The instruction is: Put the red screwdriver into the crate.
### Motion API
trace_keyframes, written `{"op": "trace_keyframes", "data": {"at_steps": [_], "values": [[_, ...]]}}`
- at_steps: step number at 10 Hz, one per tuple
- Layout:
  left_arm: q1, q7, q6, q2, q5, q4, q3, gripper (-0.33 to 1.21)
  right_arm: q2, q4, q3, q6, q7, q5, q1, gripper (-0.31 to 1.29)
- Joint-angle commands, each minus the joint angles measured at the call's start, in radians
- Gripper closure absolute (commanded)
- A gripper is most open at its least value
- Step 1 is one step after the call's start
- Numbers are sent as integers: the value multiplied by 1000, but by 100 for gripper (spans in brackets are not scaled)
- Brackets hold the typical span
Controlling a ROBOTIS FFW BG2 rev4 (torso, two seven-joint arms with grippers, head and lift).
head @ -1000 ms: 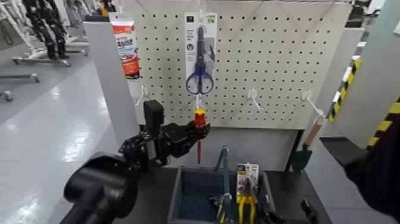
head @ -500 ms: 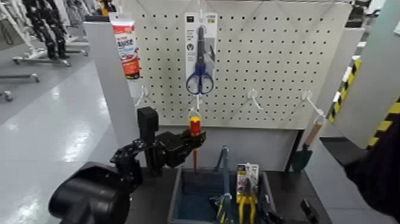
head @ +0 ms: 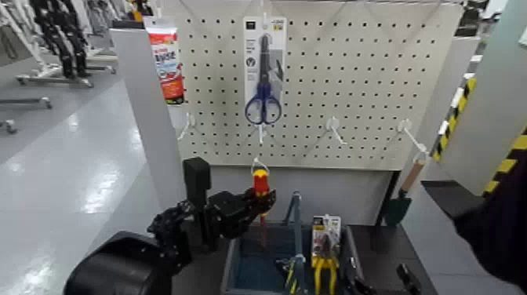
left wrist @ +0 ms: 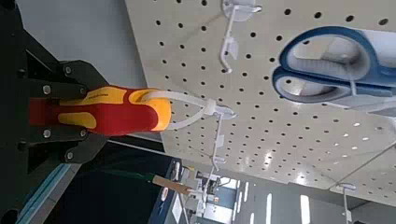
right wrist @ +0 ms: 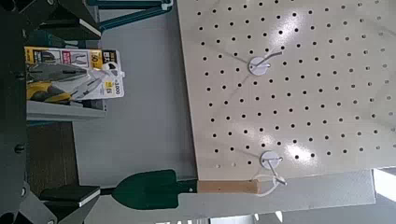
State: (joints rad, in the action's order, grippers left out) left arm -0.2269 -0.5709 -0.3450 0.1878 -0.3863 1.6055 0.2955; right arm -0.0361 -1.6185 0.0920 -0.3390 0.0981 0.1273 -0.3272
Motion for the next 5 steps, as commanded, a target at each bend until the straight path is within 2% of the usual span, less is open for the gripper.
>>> {"op": "trace_keyframes", "data": {"at_steps": [1, 5], "values": [[38, 14, -8, 2, -34, -13, -10, 113, 1, 0, 0, 0, 0, 0, -1, 13], [35, 14, 87, -8, -108, -167, 40, 113, -2, 2, 3, 0, -1, 2, 0, 13]]}}
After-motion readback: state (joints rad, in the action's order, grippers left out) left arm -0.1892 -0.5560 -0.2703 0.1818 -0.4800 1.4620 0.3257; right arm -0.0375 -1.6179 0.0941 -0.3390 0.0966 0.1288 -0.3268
